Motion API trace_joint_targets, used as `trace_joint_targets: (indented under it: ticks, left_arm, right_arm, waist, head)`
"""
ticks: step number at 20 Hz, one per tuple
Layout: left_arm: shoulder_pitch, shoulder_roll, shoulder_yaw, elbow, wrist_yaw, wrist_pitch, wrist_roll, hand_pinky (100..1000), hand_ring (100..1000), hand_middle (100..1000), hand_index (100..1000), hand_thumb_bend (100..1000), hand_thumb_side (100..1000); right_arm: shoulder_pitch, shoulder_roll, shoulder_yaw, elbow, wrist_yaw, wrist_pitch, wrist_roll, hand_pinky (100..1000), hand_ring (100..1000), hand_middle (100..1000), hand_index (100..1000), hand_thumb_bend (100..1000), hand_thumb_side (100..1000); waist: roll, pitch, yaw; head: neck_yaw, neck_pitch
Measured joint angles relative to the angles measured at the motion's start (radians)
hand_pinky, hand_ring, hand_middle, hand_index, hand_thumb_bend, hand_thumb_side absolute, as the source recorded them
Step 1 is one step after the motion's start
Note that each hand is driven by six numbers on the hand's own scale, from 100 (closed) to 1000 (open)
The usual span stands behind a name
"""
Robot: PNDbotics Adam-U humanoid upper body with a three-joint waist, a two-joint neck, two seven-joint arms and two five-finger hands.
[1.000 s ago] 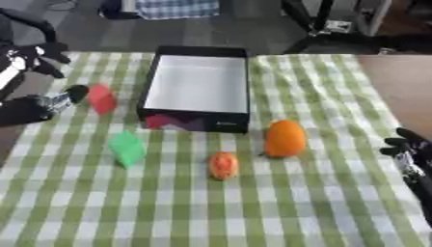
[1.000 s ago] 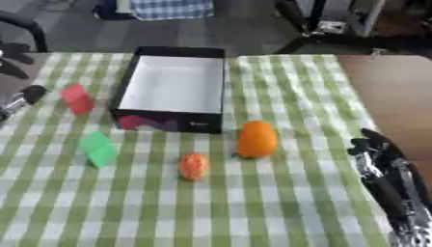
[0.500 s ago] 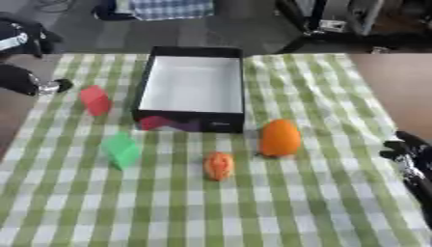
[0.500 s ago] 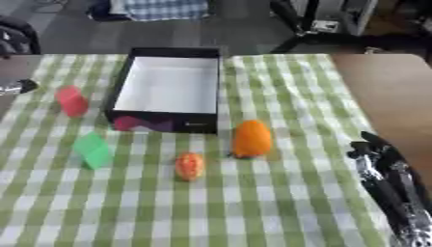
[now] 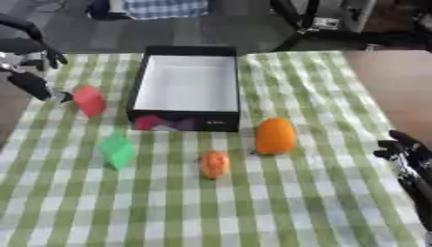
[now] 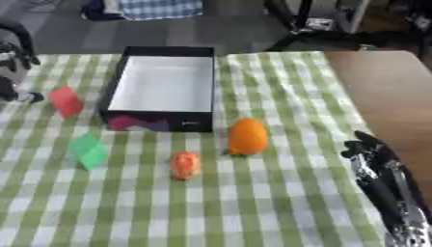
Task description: Pick up objects on the table and place them in the box.
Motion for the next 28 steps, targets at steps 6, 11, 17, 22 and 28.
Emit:
trace_joint_targets:
  ticks: [6,11,17,22,28]
  left_arm:
    - [-0.030,-0.059,0.036,0.112,-0.050,0.015,0.078,769,678,710,903,407,482]
    - [-0.033,-0.073,0.045,0.150,-0.050,0.029,0.097,765,665,698,899,406,493]
    - [-0.031,-0.089,0.055,0.177,-0.050,0.047,0.111,754,644,676,886,395,500]
    - [-0.023,-0.100,0.058,0.196,-0.049,0.062,0.131,734,613,640,863,386,488]
    - [-0.012,-0.111,0.063,0.209,-0.049,0.080,0.198,680,540,553,787,242,385]
  right_arm:
    - [0.000,0.000,0.005,0.000,-0.004,-0.001,0.002,892,718,706,868,100,616]
    - [-0.001,0.000,0.005,0.000,-0.006,-0.001,0.002,892,718,706,867,100,618]
    - [-0.001,0.000,0.005,0.000,-0.007,-0.001,0.002,892,717,706,867,100,620]
    - [-0.004,0.000,0.005,0.000,-0.008,-0.001,0.002,891,717,706,867,100,622]
    - [-0.005,0.000,0.005,0.000,-0.008,-0.001,0.002,891,717,706,866,100,624]
  waist:
    - [0.000,0.000,-0.005]
    - [0.000,0.000,-0.009]
    - [0.000,0.000,-0.010]
    - [0.000,0.000,-0.011]
    - [0.000,0.000,-0.012]
  head:
    - [0.002,0.000]
    - [0.004,0.000]
    - [0.005,0.000]
    - [0.005,0.000]
    - [0.004,0.000]
